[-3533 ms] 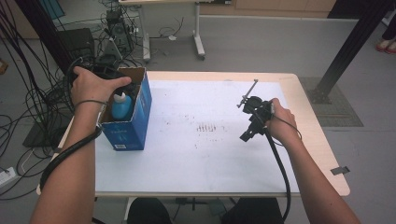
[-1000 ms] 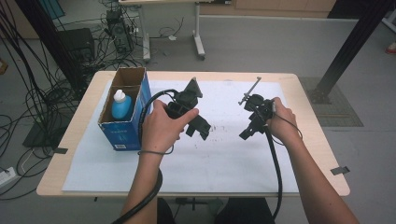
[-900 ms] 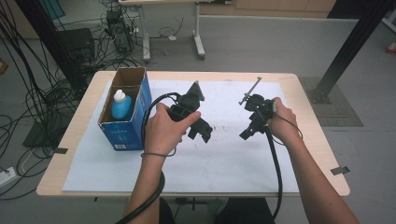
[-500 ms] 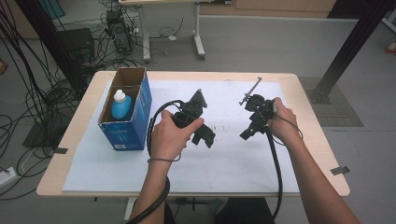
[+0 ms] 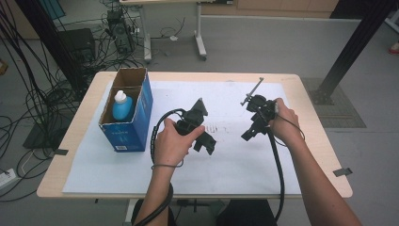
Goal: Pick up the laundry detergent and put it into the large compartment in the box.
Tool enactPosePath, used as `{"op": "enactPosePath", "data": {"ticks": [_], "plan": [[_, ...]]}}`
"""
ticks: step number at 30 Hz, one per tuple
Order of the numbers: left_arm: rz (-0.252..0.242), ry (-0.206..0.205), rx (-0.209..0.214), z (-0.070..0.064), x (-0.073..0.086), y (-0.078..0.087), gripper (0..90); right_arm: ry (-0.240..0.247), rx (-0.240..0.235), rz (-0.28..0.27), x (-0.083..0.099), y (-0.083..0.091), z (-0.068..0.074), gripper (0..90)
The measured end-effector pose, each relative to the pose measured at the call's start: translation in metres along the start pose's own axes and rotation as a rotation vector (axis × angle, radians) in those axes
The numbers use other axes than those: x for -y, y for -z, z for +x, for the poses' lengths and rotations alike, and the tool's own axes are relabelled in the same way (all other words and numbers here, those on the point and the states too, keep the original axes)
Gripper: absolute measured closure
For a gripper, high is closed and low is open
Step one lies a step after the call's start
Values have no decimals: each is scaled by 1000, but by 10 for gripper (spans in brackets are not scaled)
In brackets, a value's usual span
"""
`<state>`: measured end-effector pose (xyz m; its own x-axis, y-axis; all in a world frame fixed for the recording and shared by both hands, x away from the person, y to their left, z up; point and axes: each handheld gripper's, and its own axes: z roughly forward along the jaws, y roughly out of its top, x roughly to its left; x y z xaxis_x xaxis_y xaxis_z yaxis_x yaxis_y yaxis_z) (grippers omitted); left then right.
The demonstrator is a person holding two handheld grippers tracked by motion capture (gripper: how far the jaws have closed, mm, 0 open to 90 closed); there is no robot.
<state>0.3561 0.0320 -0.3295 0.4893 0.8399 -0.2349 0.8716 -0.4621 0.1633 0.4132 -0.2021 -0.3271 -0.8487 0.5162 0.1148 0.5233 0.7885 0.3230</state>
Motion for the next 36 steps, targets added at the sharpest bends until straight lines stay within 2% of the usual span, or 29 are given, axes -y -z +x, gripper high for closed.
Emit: {"op": "enactPosePath", "data": {"ticks": [3, 13, 36], "plan": [[4, 11, 9, 0, 2, -8, 65, 2, -1, -1, 0, 0, 1, 64], [5, 30, 20, 5, 6, -19, 65, -2, -2, -1, 2, -2, -1, 63], [12, 43, 34, 5, 9, -26, 64, -3, -8, -4, 3, -3, 0, 63]]}}
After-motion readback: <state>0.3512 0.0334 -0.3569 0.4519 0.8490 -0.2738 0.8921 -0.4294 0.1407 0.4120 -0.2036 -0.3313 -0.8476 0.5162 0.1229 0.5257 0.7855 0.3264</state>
